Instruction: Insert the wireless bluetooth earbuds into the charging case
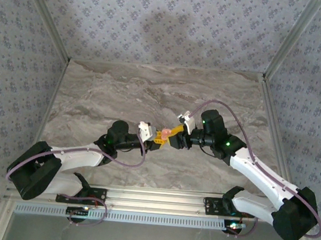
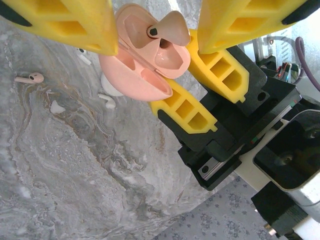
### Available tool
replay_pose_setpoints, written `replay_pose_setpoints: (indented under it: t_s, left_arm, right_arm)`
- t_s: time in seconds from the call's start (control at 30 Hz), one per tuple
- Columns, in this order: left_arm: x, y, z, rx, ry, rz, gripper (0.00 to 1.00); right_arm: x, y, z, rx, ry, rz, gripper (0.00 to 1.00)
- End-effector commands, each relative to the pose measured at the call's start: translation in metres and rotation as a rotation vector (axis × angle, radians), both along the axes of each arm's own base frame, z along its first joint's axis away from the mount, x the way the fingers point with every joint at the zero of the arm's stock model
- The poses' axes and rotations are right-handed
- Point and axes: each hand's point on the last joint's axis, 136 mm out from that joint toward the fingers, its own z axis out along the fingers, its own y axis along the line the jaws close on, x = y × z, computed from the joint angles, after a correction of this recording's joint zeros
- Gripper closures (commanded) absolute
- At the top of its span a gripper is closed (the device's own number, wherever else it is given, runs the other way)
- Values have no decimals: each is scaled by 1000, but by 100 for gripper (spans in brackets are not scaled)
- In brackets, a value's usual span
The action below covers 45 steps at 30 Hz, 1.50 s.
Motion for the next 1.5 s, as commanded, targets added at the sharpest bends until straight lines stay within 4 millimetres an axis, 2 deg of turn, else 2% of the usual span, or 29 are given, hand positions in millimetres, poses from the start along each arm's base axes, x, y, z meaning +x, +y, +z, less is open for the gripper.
replay_pose_setpoints:
  t_s: [0.0, 0.3, 0.47, 0.57, 0.73, 1.07, 1.33, 1.47]
  left_arm:
    - [-7, -4, 28, -62, -83, -49, 88]
    - [-6, -3, 28, -59, -85, -41, 88]
    - [2, -1, 25, -47, -82, 9, 88]
    - [3, 0, 24, -42, -84, 19, 88]
    - [6, 1, 23, -39, -82, 33, 88]
    - [9, 2, 21, -29, -80, 52, 88]
    - [8, 2, 24, -29, -85, 52, 88]
    - [9, 1, 24, -28, -85, 52, 88]
  right_arm:
    - [10, 0, 19, 31, -43, -39, 51]
    - [13, 0, 25, 35, -54, -56, 45]
    - [12, -2, 36, 54, -65, -74, 39]
    - [15, -6, 42, 58, -68, -116, 34]
    - [18, -14, 46, 30, -38, -204, 31]
    - [9, -19, 23, -50, 42, -299, 29]
    - [9, -16, 16, -55, 52, -290, 26]
    - [7, -8, 13, -49, 73, -254, 24]
